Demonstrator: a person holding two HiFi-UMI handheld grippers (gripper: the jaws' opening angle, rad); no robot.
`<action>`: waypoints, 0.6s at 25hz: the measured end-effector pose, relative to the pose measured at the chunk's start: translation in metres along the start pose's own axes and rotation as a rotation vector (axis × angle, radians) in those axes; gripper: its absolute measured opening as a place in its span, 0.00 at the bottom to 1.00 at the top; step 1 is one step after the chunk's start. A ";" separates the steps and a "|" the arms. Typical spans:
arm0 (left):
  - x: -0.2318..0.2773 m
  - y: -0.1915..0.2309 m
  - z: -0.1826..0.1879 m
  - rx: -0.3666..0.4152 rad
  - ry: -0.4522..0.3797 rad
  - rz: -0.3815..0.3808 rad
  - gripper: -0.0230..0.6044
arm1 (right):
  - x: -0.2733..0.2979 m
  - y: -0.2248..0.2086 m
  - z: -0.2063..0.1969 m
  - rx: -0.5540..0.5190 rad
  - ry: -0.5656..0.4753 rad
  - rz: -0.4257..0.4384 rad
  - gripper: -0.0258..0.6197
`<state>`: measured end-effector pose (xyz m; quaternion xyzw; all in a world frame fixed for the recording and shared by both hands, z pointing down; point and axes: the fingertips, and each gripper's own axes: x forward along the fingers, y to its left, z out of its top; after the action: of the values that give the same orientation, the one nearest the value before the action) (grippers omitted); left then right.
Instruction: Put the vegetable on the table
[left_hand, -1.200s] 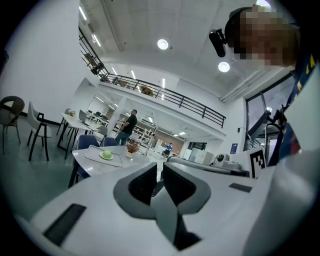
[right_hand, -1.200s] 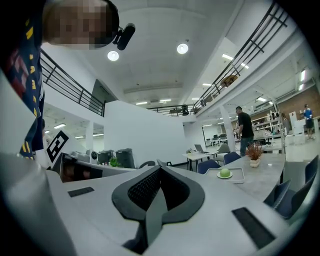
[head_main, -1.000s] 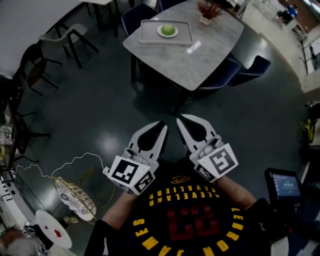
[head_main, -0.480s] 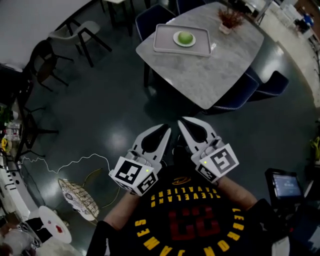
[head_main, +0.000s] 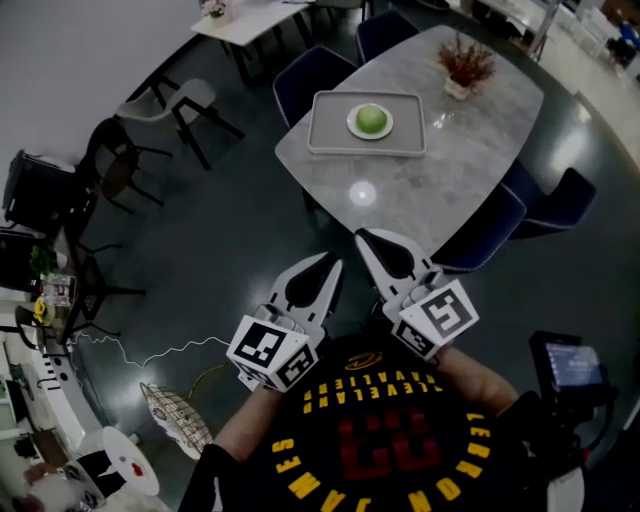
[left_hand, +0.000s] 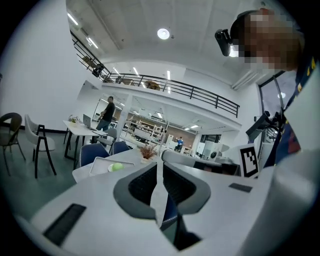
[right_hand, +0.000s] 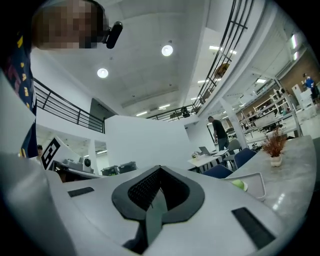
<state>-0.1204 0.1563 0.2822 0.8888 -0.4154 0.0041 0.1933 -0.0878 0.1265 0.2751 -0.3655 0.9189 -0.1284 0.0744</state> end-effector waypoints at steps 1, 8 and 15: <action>0.010 -0.002 0.002 0.003 0.003 -0.005 0.10 | -0.001 -0.011 0.004 0.006 -0.005 -0.009 0.05; 0.052 -0.004 0.009 0.000 0.003 -0.033 0.10 | -0.003 -0.057 0.011 0.032 0.002 -0.047 0.05; 0.070 0.021 0.011 -0.055 -0.001 -0.016 0.10 | 0.020 -0.077 0.005 0.047 0.038 -0.041 0.05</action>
<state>-0.0916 0.0884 0.2914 0.8864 -0.4085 -0.0095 0.2175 -0.0504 0.0580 0.2916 -0.3799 0.9092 -0.1584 0.0629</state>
